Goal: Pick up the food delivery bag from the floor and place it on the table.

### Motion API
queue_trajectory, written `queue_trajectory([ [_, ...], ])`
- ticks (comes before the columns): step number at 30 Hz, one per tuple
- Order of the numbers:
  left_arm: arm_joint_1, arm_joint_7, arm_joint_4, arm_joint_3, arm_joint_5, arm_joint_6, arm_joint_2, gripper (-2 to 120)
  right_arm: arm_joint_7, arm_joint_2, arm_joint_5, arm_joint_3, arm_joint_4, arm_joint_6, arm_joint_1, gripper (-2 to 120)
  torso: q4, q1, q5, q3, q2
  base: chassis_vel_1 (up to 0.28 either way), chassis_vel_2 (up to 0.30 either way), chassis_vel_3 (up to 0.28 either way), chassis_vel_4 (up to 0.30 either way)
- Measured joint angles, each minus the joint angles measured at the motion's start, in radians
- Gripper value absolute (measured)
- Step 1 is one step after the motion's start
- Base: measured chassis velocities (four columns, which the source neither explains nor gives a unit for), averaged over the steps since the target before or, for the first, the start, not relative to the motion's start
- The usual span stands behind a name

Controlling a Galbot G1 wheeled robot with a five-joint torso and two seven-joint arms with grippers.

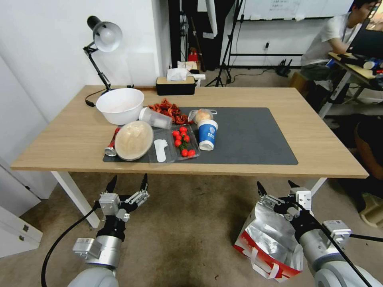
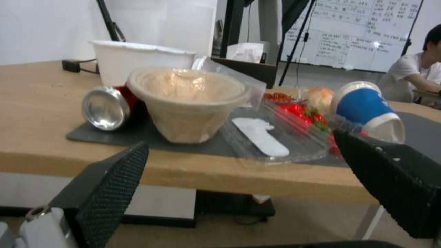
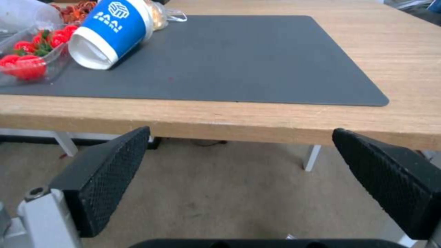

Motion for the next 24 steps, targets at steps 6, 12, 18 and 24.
queue_trajectory([
  [6,-0.003,0.000,0.017,0.008,0.002,-0.008,-0.002,100,-0.002,-0.001,0.000,0.007,-0.001,-0.003,0.000,100,0.0000,-0.008,-0.0001,-0.011,-0.019,0.000,0.000,0.000,0.000],
  [12,-0.009,0.000,0.043,0.031,0.007,-0.027,-0.006,100,-0.006,-0.001,0.000,0.009,-0.006,-0.004,-0.004,100,0.0000,-0.026,0.0000,-0.033,-0.059,0.000,0.000,0.000,0.000],
  [18,-0.016,0.000,0.056,0.035,0.007,-0.037,-0.005,100,-0.009,0.000,-0.003,0.009,-0.005,-0.005,-0.008,100,0.0000,-0.039,0.0000,-0.050,-0.089,0.000,0.000,0.000,0.000],
  [24,-0.019,0.000,0.064,0.038,0.008,-0.047,-0.002,100,-0.011,0.006,-0.008,0.005,0.000,-0.004,-0.019,100,0.0000,-0.052,0.0000,-0.066,-0.118,0.000,0.000,0.000,0.000],
])
